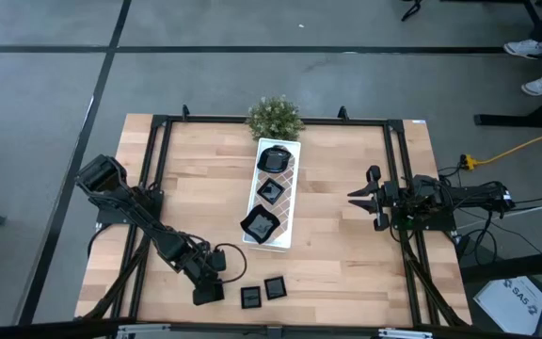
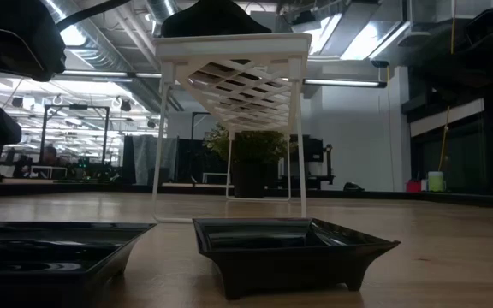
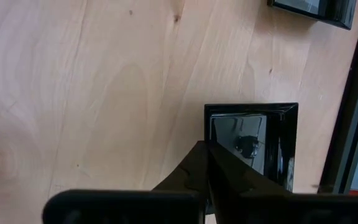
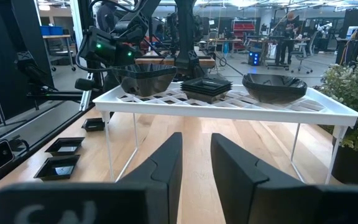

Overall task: Pick & Place Mini shaped plates
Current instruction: Stack the square plate on top of the square plate on the shelf

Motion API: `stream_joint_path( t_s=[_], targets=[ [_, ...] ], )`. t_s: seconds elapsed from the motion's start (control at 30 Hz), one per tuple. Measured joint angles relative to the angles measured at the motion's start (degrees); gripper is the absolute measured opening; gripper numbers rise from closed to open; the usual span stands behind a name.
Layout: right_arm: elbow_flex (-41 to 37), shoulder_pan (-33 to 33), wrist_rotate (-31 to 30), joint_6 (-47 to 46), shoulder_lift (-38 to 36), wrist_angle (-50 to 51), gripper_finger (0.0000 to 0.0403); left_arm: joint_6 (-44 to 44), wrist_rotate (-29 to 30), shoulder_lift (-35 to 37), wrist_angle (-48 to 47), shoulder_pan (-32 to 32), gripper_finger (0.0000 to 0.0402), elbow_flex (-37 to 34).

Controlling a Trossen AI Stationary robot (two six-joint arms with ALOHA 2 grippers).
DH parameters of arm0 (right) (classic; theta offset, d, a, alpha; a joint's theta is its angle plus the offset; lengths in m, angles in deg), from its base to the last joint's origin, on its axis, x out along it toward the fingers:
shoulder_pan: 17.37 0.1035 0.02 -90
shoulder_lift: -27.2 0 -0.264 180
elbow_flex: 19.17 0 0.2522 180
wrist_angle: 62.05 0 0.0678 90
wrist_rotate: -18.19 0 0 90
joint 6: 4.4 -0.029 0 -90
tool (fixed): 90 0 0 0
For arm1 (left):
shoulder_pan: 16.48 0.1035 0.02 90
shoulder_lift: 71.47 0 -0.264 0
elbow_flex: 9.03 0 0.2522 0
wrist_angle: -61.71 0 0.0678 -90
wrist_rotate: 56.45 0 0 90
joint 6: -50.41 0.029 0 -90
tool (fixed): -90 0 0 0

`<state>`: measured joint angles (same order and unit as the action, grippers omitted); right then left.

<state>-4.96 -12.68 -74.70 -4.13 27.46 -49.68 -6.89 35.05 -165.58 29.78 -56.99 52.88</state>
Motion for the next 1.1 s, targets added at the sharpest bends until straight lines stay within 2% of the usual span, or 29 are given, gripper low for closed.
stream_joint_path(
  t_s=[0.27, 0.77, 1.1],
  targets=[
    [0.0, 0.0, 0.0, 0.0, 0.0, 0.0, 0.0085, 2.1, 1.0, 2.7, 0.2, 0.0, 0.0001, 0.0],
    [0.0, 0.0, 0.0, 0.0, 0.0, 0.0, 0.0085, 8.1, 12.3, 15.4, -2.4, 0.0, 0.0001, 0.0],
    [0.0, 0.0, 0.0, 0.0, 0.0, 0.0, 0.0085, 19.7, 20.9, 23.2, -3.1, 0.1, 0.0002, 0.0]
  ],
)
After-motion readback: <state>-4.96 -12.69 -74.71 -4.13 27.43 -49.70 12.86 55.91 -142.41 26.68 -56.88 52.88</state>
